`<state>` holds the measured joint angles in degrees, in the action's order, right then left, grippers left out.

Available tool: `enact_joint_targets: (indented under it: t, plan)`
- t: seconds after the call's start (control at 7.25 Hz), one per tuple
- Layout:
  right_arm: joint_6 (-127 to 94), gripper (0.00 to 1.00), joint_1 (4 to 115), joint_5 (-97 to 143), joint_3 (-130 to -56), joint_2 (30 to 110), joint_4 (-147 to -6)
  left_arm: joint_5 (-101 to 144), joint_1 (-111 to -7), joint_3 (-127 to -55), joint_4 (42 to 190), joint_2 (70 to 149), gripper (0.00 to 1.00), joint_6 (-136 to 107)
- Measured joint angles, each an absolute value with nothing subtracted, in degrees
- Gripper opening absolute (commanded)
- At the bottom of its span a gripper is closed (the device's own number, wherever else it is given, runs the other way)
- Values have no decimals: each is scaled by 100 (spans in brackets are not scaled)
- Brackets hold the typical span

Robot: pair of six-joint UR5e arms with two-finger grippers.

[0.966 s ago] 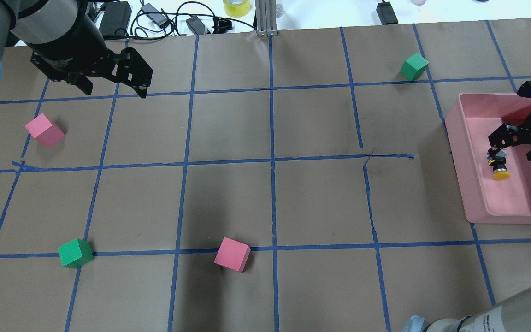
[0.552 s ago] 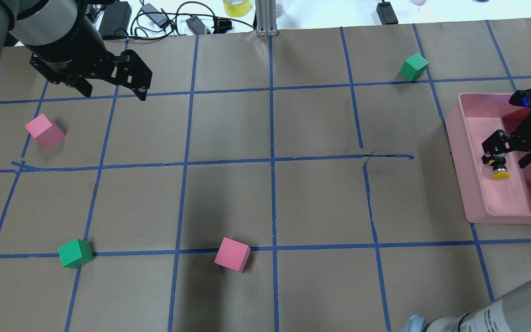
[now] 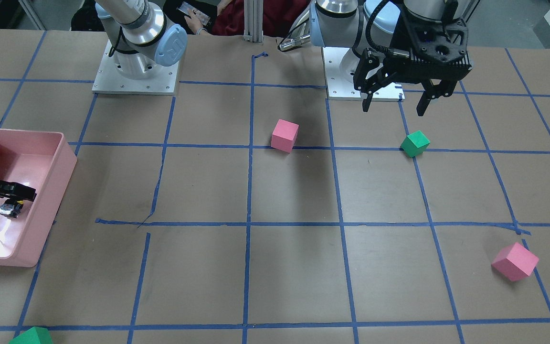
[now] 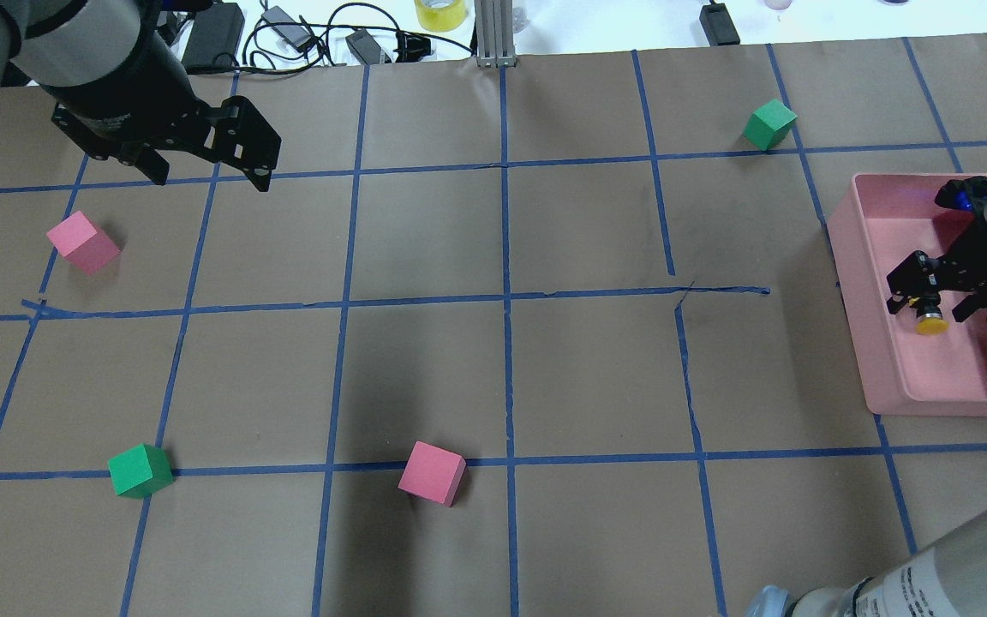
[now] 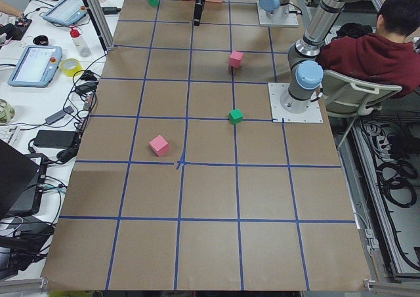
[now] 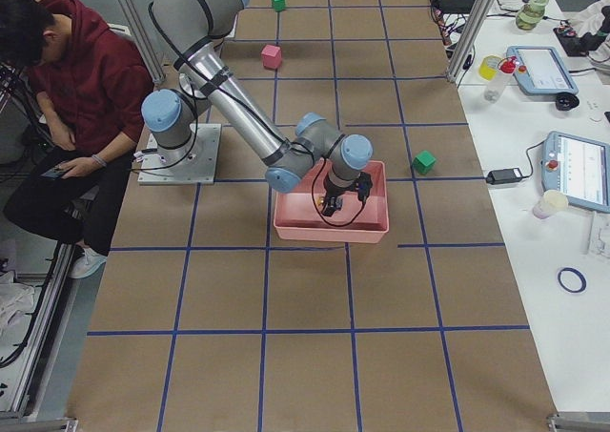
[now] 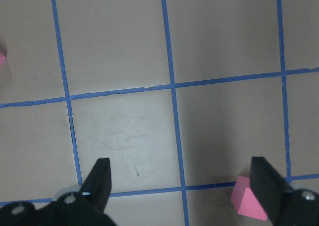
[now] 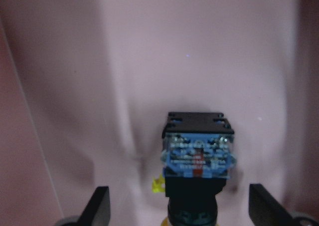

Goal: Align button upright
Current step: 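Lower the right gripper into the tray and grasp the button, then lift the button out of the tray with the right gripper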

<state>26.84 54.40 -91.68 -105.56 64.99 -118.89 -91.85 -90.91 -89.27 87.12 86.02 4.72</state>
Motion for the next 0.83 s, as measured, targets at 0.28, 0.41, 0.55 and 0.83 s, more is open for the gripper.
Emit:
enact_joint_targets:
  t: [0.28, 0.41, 0.55, 0.83]
  plan:
    - [2630, 0, 5440, -9206, -10532, 6502, -11867, -9185, -9086, -8929, 8725, 8597, 100, 477]
    - [2604, 0, 5440, -9265, -10481, 6561, -11844, -9185, -9082, -8928, 8727, 8596, 100, 478]
    - [2559, 0, 5440, -9314, -10410, 6696, -11796, -9185, -9081, -8925, 8725, 8597, 100, 475]
    - [2447, 0, 5469, -9293, -10202, 7052, -11485, -9184, -9079, -8922, 8725, 8598, 100, 467]
